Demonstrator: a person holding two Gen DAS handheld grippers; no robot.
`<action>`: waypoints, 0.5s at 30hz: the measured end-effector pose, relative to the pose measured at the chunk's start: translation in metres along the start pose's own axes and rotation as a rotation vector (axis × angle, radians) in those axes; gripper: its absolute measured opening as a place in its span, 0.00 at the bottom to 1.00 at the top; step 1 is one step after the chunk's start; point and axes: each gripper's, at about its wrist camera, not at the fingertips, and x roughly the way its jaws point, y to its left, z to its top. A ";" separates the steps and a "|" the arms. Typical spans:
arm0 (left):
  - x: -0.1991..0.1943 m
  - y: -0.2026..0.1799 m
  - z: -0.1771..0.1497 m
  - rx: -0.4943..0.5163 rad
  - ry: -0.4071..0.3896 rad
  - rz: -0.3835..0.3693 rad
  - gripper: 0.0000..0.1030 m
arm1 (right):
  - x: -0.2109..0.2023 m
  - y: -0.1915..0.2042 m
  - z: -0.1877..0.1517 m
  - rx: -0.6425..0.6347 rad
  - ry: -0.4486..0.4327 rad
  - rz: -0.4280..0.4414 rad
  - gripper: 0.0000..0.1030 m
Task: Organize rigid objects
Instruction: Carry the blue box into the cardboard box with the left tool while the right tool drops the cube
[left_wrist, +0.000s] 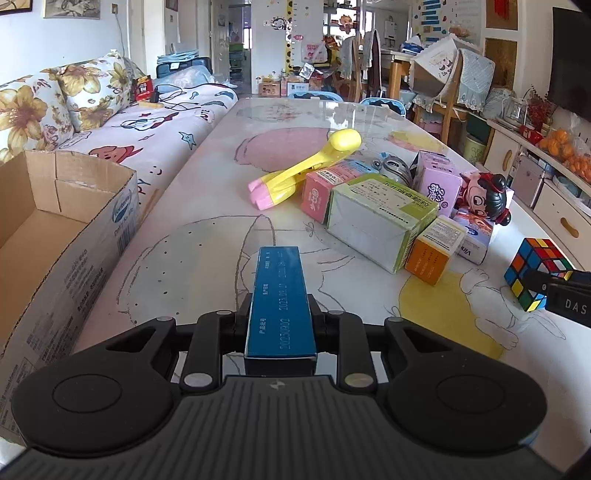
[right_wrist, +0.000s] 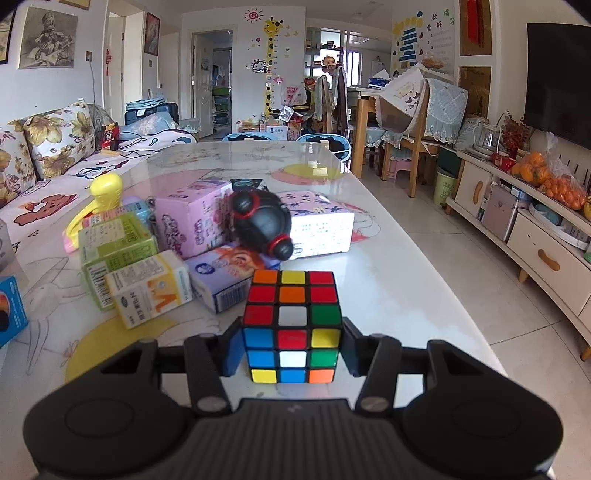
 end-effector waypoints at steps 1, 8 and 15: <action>0.007 -0.004 0.011 0.002 -0.009 -0.004 0.29 | -0.005 0.003 -0.001 0.007 0.000 0.008 0.49; 0.038 -0.015 0.068 -0.047 -0.055 -0.023 0.29 | -0.034 0.032 -0.005 0.054 0.005 0.093 0.49; 0.027 0.008 0.076 -0.156 -0.090 -0.001 0.29 | -0.051 0.081 0.013 -0.001 -0.031 0.183 0.49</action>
